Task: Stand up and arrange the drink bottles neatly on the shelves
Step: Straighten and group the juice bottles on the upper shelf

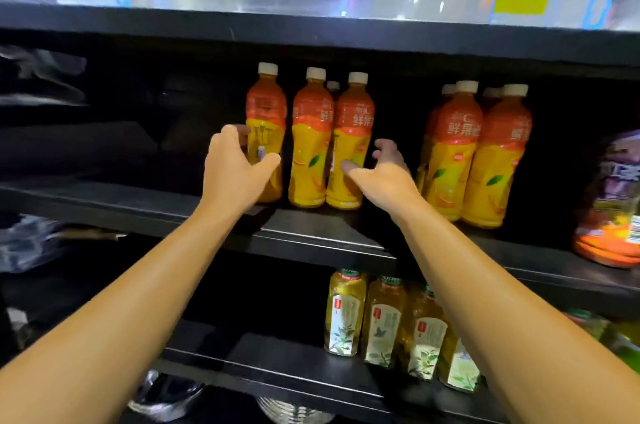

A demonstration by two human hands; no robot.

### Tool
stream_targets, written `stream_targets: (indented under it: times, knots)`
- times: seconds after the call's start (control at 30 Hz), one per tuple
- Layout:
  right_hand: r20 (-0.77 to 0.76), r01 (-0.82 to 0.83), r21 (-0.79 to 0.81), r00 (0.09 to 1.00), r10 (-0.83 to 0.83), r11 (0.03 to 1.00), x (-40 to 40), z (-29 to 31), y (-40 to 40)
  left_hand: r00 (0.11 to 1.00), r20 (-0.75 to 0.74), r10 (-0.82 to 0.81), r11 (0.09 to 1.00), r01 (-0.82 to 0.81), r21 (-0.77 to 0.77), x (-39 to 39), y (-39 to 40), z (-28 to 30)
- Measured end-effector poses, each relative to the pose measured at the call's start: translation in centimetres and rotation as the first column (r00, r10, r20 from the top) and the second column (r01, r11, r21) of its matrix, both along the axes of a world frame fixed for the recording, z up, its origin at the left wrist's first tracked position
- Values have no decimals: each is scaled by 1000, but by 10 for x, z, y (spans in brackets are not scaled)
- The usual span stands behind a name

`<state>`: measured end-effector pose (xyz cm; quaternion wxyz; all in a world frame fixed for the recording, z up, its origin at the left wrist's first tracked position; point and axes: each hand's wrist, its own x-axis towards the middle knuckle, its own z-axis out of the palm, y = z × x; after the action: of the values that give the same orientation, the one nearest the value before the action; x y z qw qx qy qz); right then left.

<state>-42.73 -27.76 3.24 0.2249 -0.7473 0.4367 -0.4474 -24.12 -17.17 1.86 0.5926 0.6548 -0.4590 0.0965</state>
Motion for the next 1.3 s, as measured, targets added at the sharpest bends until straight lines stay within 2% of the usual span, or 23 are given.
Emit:
stream_targets:
  times: [0.1, 0.2, 0.3, 0.4, 0.53, 0.67, 0.93, 1.07, 1.3]
  knots:
    - [-3, 13, 88, 1000, -13, 996, 19, 1, -12, 998, -60, 0, 998, 5, 69, 26, -13, 0]
    - [-34, 20, 95, 999, -17, 995, 27, -3, -16, 987, -138, -86, 982, 107, 157, 40, -31, -2]
    - [-103, 71, 79, 993, -63, 994, 28, -3, -15, 961, -217, -170, 965, 207, 162, 42, -42, -4]
    - [-162, 116, 64, 981, -104, 991, 27, -2, -13, 963, -182, -199, 956, 231, 180, 40, -46, -5]
    - [-229, 166, 55, 962, -149, 985, 27, 0, -6, 978, -135, -160, 951, 189, 244, 42, -44, -4]
    - [-251, 194, 33, 951, -180, 980, 22, 0, 2, 977, -83, -195, 936, 211, 282, 39, -28, -4]
    - [-246, 180, -148, 946, -213, 972, -11, -15, 21, 966, 53, -253, 932, 229, 280, -6, 15, -9]
    - [-199, 162, -167, 961, -194, 973, -37, -17, 36, 942, 86, -323, 913, 287, 289, -52, 12, -8]
    - [-130, 256, -194, 950, -284, 947, -111, -26, 48, 912, 165, -376, 911, 331, 245, -134, -15, -14]
